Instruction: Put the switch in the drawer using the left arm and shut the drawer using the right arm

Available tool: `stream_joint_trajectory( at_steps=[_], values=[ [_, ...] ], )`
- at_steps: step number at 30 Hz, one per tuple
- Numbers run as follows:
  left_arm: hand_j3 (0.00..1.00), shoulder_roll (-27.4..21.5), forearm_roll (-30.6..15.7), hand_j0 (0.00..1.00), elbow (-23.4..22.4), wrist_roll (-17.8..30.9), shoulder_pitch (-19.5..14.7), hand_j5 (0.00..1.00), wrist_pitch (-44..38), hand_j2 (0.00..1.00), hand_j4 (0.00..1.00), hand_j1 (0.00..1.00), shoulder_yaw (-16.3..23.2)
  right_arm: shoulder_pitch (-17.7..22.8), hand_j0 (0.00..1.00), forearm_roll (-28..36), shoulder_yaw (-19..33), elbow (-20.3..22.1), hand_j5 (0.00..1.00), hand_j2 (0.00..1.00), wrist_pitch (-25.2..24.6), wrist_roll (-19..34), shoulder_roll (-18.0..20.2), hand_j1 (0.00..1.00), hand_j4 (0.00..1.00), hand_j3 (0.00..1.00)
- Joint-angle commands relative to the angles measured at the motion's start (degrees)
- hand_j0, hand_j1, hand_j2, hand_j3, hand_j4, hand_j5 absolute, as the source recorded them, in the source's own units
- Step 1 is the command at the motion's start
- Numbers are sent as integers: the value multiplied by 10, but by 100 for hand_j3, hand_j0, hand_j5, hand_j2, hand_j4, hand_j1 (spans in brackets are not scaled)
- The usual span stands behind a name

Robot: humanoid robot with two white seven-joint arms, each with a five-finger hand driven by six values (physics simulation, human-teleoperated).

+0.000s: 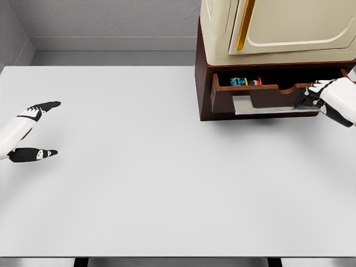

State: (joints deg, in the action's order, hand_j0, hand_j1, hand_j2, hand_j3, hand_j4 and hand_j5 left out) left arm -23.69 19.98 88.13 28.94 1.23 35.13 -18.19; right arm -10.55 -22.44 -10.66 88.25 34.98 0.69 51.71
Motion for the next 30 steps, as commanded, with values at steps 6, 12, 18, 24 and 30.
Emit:
stream_joint_trajectory(
  at_steps=[6,12,18,24,30],
  values=[
    [100,0,-5,100,0,0,0,100,-1,100,100,100,0,-23,38,-7,-16,-33,38,38,0,36,-28,38,38,38],
    [100,0,-5,100,0,0,0,100,-1,100,100,100,0,-42,41,-7,-16,-47,41,41,0,43,-28,41,41,41],
    [100,0,-3,100,0,0,0,100,-1,100,100,100,0,-71,44,-8,-16,-70,44,44,0,43,-28,44,44,44],
    [100,0,-3,100,0,0,0,100,-1,100,100,100,0,-102,44,-2,-15,-87,44,44,0,41,-34,44,44,44],
    [100,0,-3,100,6,0,8,100,-1,100,100,100,0,-85,44,14,-14,-74,44,44,0,40,14,44,44,44]
  ],
)
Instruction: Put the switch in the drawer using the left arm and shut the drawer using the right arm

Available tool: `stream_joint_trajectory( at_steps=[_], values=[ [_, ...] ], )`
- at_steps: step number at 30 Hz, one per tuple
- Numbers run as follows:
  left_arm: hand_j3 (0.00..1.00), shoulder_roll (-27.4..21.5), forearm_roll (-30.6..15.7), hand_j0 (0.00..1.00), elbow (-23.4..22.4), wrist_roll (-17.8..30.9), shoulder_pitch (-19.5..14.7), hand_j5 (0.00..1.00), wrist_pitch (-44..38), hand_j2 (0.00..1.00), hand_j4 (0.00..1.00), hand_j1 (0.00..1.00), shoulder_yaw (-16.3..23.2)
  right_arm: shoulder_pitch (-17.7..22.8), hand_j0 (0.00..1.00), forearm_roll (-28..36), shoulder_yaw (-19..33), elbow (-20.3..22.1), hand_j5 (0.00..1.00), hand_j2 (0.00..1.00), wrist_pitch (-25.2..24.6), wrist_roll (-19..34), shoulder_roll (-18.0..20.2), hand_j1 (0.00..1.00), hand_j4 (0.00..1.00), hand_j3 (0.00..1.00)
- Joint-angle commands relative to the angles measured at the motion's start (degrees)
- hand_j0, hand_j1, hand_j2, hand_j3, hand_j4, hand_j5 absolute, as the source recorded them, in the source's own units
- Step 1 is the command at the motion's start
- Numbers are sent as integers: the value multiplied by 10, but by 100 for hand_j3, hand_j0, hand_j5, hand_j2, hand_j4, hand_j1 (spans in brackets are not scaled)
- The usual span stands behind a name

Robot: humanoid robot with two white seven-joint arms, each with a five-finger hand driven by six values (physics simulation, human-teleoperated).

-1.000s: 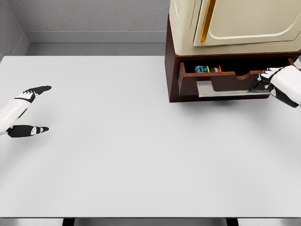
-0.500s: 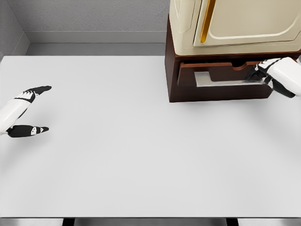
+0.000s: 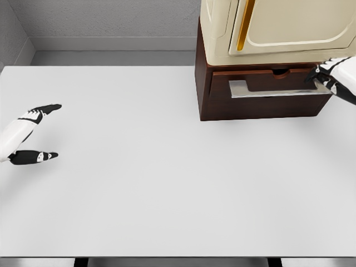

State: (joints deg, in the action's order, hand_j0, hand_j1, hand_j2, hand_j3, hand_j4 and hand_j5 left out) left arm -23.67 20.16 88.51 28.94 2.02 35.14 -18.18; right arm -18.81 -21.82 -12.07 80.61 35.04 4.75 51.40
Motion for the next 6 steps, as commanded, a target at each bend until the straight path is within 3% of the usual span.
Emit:
stream_joint_trajectory(
  at_steps=[1,6],
  values=[
    [100,-1,-5,100,2,0,0,100,-1,100,100,100,0,2,44,12,0,4,44,44,0,0,27,44,44,44],
    [100,-1,-6,100,0,-1,0,100,-1,100,100,100,-2,37,44,14,5,24,44,44,0,-1,63,44,44,44]
  ],
)
